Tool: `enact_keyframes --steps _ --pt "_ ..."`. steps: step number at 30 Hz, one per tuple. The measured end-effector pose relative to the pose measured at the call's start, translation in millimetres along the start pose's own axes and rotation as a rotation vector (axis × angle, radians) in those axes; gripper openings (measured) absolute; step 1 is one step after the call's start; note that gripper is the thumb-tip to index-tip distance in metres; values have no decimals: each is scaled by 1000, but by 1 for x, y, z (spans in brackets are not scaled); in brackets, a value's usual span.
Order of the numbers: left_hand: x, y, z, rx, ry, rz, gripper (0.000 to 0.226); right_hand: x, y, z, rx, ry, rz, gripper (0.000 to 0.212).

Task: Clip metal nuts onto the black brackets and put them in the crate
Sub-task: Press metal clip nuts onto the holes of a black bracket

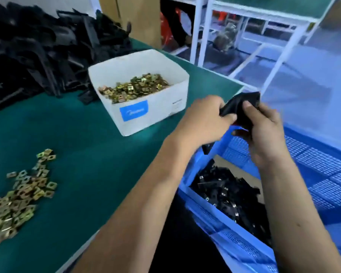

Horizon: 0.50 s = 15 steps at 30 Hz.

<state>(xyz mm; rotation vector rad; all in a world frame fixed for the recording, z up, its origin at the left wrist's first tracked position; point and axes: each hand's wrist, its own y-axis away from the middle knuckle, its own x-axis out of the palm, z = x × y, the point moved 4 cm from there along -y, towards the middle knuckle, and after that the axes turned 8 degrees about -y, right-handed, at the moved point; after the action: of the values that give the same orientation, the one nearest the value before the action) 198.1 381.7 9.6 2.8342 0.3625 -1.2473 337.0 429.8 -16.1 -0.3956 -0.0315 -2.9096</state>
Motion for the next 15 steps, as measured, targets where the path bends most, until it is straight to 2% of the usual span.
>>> enact_keyframes --steps 2,6,8,11,13,15 --pt "47 -11 7 -30 -128 142 34 -45 -7 -43 167 8 -125 14" --pt "128 -12 45 -165 -222 337 42 -119 -4 -135 475 -5 -344 16" --pt "156 -6 64 -202 -309 399 40 -147 2 -173 579 127 -410 18" --pt "183 1 83 -224 -383 449 37 -175 12 -210 720 612 -301 26" --pt "191 3 88 -218 -390 485 38 -179 19 -221 778 786 -222 30" --pt "193 3 87 -204 -388 489 34 -177 20 -224 752 892 -212 30"
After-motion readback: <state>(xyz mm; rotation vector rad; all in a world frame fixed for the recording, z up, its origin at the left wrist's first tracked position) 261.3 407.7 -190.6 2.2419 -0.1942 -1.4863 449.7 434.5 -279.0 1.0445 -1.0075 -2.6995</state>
